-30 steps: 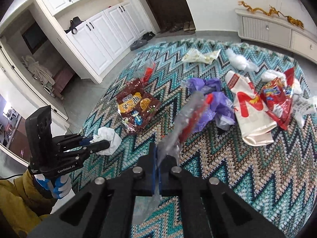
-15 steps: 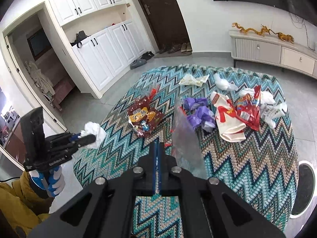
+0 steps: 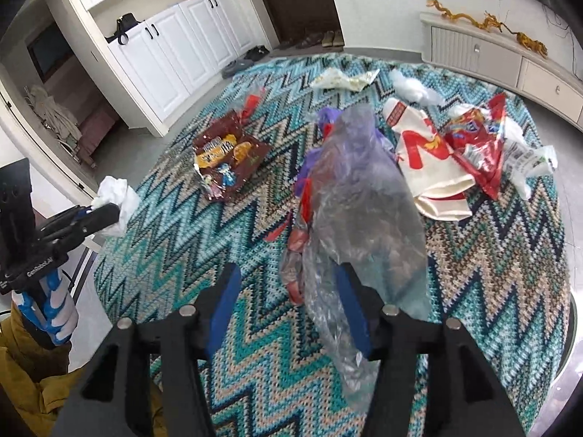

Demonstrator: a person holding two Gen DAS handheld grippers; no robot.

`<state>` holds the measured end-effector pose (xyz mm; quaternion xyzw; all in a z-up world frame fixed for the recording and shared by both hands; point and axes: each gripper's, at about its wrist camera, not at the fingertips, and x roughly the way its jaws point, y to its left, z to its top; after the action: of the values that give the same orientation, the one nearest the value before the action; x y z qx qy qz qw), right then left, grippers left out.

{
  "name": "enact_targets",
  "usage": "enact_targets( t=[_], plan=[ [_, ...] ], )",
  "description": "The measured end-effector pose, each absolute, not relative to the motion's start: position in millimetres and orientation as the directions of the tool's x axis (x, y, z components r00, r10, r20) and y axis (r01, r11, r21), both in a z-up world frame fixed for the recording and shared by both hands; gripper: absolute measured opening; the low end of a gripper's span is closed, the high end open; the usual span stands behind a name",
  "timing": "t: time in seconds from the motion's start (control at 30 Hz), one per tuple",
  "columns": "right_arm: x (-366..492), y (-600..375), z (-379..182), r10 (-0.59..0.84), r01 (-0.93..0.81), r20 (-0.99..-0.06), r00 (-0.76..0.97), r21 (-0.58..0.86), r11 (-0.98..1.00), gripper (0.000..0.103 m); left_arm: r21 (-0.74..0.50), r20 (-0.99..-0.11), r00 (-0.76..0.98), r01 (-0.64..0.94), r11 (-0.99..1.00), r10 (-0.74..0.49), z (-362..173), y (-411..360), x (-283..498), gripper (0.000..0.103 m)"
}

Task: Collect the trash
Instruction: 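Grasp the clear plastic bag with red handles with the right tool, then carry tissue and plastic bag to the bin and open both tools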

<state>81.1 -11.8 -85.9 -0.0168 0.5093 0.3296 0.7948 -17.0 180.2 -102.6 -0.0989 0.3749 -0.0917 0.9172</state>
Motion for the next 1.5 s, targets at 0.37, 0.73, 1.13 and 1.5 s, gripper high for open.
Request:
enact_targets(
  t=[0.37, 0.73, 1.13, 1.5],
  plan=[
    [103.5, 12.2, -122.3, 0.406, -0.548, -0.885, 0.227, 0.229, 0.804, 0.036, -0.256, -0.689, 0.683, 0.084, 0.963, -0.242, -115.1, 186.4, -7.0, 0.016],
    [73.0, -33.4, -73.8, 0.523, -0.544, -0.783, 0.337, 0.291, 0.787, 0.011, -0.192, -0.664, 0.709, 0.148, 0.97, -0.239, -78.5, 156.2, -20.7, 0.016],
    [32.3, -186.9, -23.7, 0.5, -0.381, -0.643, 0.58, 0.329, 0.864, 0.011, -0.078, -0.683, 0.666, 0.342, 0.937, -0.3, -24.5, 45.1, 15.0, 0.016],
    [41.1, -383.5, -103.1, 0.358, -0.005, -0.631, 0.688, 0.49, 0.872, 0.011, 0.019, -0.776, 0.509, 0.608, 0.794, -0.372, -41.4, -176.6, 103.4, 0.016]
  ],
)
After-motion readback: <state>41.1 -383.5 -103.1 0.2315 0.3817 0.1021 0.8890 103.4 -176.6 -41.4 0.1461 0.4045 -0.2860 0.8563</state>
